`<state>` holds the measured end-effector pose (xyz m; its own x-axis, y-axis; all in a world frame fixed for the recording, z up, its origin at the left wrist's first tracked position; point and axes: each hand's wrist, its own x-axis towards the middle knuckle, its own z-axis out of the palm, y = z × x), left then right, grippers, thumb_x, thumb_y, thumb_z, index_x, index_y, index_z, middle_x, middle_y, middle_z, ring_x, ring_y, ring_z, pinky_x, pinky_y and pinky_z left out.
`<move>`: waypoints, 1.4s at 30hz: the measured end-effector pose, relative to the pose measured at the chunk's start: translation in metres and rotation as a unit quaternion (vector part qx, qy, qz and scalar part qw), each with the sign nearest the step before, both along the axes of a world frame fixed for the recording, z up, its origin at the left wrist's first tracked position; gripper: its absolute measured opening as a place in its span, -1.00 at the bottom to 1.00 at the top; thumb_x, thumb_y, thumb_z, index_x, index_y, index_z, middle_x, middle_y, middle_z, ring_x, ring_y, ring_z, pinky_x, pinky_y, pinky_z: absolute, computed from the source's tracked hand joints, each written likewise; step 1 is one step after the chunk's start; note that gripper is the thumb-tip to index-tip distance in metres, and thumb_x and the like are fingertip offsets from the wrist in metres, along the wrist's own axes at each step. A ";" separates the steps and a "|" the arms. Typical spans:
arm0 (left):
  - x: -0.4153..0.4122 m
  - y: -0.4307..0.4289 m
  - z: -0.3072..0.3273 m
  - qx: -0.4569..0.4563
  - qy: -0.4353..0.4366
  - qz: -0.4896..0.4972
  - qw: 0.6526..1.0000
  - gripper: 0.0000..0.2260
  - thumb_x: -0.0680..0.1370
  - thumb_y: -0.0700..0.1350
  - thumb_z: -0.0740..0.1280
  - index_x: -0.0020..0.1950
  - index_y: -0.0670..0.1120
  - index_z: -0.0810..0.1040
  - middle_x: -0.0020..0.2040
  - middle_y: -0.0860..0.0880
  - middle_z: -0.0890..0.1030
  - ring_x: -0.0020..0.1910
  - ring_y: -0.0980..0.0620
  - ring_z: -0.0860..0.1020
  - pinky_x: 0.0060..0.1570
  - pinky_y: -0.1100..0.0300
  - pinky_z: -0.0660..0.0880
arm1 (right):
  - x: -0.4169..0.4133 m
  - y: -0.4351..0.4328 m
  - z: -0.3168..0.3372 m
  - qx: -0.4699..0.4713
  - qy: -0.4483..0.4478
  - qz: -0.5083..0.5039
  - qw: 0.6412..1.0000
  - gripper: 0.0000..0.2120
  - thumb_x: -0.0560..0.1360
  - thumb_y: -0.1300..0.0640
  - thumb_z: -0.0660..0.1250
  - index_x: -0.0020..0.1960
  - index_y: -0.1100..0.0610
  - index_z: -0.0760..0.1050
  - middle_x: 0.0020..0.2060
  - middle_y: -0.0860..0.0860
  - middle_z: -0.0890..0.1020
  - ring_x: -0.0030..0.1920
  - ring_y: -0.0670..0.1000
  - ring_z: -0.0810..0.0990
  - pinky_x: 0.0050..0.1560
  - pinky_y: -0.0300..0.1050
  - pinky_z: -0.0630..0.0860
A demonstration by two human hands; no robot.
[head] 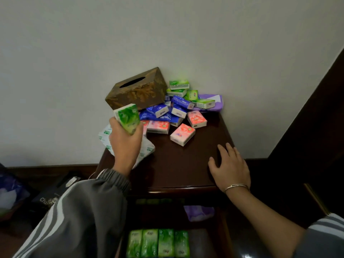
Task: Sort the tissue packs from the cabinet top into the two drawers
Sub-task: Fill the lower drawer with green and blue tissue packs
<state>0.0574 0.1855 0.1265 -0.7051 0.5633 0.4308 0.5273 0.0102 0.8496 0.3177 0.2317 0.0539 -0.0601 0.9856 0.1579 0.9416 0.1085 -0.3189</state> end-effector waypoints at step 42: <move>-0.014 -0.038 -0.038 0.057 -0.087 -0.016 0.994 -0.66 0.47 -0.04 0.39 0.15 -0.12 0.39 -0.05 0.02 0.54 -0.07 0.02 0.56 -0.07 0.23 0.43 | -0.108 -0.002 0.124 -0.046 0.637 0.072 0.766 -0.86 0.41 0.24 0.31 -0.27 0.06 0.42 -0.37 -0.04 0.47 -0.31 -0.08 0.41 -0.26 -0.17 0.35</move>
<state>0.0439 0.1472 0.0882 -0.7564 0.5417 0.3668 0.3711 -0.1064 0.9225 0.2093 0.2301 0.1783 -0.0238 0.9938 0.1082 -0.1591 0.1030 -0.9819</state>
